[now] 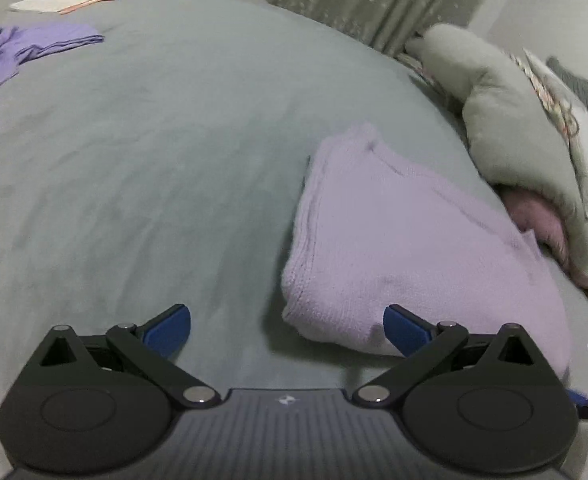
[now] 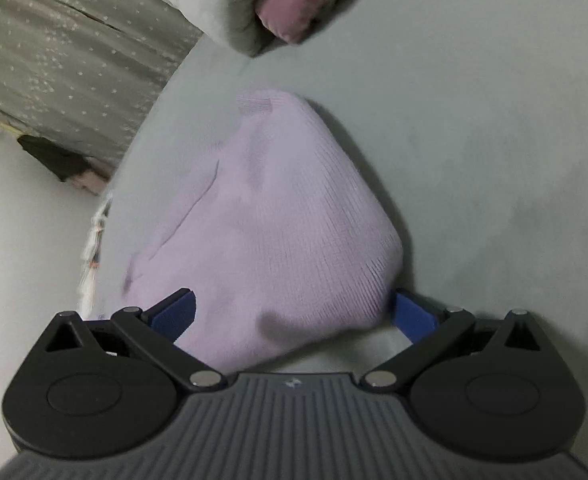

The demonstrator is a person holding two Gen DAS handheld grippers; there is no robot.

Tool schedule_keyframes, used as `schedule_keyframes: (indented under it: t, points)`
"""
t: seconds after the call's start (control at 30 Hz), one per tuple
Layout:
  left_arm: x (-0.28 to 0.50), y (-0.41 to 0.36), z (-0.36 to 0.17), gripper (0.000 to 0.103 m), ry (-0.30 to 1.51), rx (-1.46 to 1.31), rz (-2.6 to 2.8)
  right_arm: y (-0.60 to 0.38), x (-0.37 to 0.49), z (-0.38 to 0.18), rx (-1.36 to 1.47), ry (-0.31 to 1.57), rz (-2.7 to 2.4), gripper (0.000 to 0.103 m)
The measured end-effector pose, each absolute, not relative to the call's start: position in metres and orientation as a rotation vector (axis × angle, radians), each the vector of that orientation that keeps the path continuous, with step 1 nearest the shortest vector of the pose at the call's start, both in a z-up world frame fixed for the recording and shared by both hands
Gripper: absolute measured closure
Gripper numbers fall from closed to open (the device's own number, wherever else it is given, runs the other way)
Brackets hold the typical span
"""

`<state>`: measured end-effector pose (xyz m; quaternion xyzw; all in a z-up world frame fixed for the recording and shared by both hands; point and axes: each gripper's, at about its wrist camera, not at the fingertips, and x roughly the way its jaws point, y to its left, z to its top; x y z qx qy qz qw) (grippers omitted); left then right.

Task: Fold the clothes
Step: 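Grasp the edge of the folded sweater with both grippers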

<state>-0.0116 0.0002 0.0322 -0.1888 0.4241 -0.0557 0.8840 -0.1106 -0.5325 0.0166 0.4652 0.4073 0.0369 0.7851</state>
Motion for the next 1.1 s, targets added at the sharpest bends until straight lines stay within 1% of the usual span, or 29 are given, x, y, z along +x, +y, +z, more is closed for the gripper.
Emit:
schedule_keyframes:
  t: [0.13, 0.27, 0.53, 0.7, 0.83, 0.87, 0.9, 0.93, 0.97, 1.0, 1.03, 1.1]
  points:
    - [-0.005, -0.001, 0.027, 0.001, 0.894, -0.446, -0.128, -0.525, -0.110, 0.008, 1.097, 0.855, 0.089, 0.000]
    - [0.009, -0.009, 0.025, 0.001, 0.869, -0.464, -0.155, -0.524, -0.104, -0.005, 1.157, 0.759, 0.040, 0.000]
    - [0.035, -0.031, 0.023, 0.001, 0.817, -0.511, -0.212, -0.498, -0.079, -0.003, 0.984, 0.654, -0.037, 0.000]
    - [0.040, -0.035, 0.025, 0.001, 0.802, -0.534, -0.207, -0.479, -0.048, -0.009, 0.800, 0.585, -0.106, 0.000]
    - [0.042, -0.037, 0.026, 0.001, 0.790, -0.551, -0.200, -0.479, -0.043, -0.011, 0.789, 0.562, -0.125, 0.000]
    - [0.042, -0.038, 0.029, 0.005, 0.778, -0.534, -0.203, -0.480, -0.043, -0.011, 0.798, 0.559, -0.122, 0.000]
    - [0.039, -0.041, 0.033, 0.016, 0.760, -0.494, -0.198, -0.483, -0.044, -0.011, 0.810, 0.545, -0.113, 0.001]
    - [0.037, -0.043, 0.035, 0.023, 0.756, -0.448, -0.176, -0.486, -0.044, -0.010, 0.821, 0.530, -0.104, 0.004]
    - [0.035, -0.045, 0.036, 0.034, 0.763, -0.409, -0.151, -0.486, -0.044, -0.010, 0.819, 0.526, -0.111, 0.022]
    - [0.034, -0.045, 0.037, 0.041, 0.769, -0.394, -0.138, -0.485, -0.042, -0.009, 0.783, 0.534, -0.167, 0.050]
    - [0.034, -0.044, 0.038, 0.045, 0.772, -0.396, -0.126, -0.485, -0.043, -0.009, 0.773, 0.539, -0.179, 0.056]
    - [0.035, -0.042, 0.041, 0.062, 0.776, -0.407, -0.094, -0.485, -0.042, -0.007, 0.742, 0.545, -0.193, 0.065]
